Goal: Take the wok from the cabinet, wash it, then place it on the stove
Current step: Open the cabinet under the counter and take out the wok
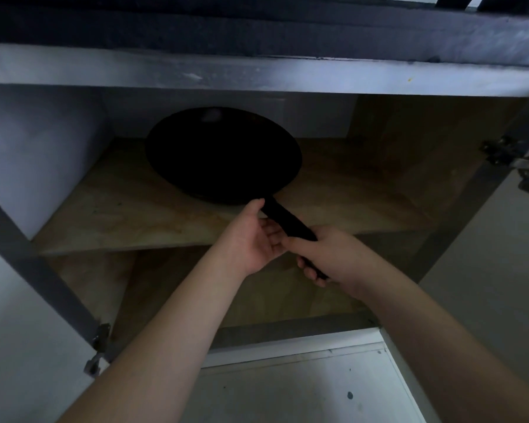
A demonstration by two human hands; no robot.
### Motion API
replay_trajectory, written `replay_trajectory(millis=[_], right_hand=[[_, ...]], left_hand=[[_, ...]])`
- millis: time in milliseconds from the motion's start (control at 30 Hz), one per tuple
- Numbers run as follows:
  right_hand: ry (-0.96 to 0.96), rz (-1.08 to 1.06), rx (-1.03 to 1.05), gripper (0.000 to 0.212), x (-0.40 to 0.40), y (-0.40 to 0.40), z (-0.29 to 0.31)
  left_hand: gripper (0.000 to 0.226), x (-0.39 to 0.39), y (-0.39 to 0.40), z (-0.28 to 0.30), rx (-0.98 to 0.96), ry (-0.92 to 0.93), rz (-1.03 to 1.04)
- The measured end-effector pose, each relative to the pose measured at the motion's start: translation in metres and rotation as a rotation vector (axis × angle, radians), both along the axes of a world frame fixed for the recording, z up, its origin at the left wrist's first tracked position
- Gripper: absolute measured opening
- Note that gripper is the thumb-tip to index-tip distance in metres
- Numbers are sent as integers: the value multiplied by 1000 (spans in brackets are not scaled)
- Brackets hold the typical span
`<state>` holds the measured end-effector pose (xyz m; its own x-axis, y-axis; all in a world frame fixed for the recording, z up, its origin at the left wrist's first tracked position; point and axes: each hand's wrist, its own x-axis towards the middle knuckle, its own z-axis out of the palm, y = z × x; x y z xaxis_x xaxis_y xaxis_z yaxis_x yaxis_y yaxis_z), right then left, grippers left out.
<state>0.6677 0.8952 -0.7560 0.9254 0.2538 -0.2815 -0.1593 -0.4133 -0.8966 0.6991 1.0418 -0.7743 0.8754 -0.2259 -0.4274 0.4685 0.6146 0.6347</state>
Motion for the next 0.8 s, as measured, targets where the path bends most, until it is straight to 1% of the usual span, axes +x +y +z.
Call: replay_trajectory(millis=[100,233,300,400,533,600,700,800], right_hand=[[46,2,32,23,-13,8,-12],[257,3,192,26,-25,17,-20],[334,1,264,27,-27,18,-19],[395,-24,373,25,-29,17,-18],[478,-70,464,20,-32,19,-24],[490,-93,481,16,-32,19,-29],[457,-71,444,14,-34,20,-34],[450,-50,398,14,-35,21,-37]], left_hand=[[56,-4,2,-7,-107,22,33],[31,-8,3,-12,-177,40,64],[23,-9,1,-12,-182,41,75],[21,-10,-3,-14,-182,34,76],[18,-9,-7,-20,-226,29,104],[16,-10,-8,-22,-253,28,104],[12,-11,-9,-23,-281,30,104],[10,-8,-13,-26,-267,40,80]])
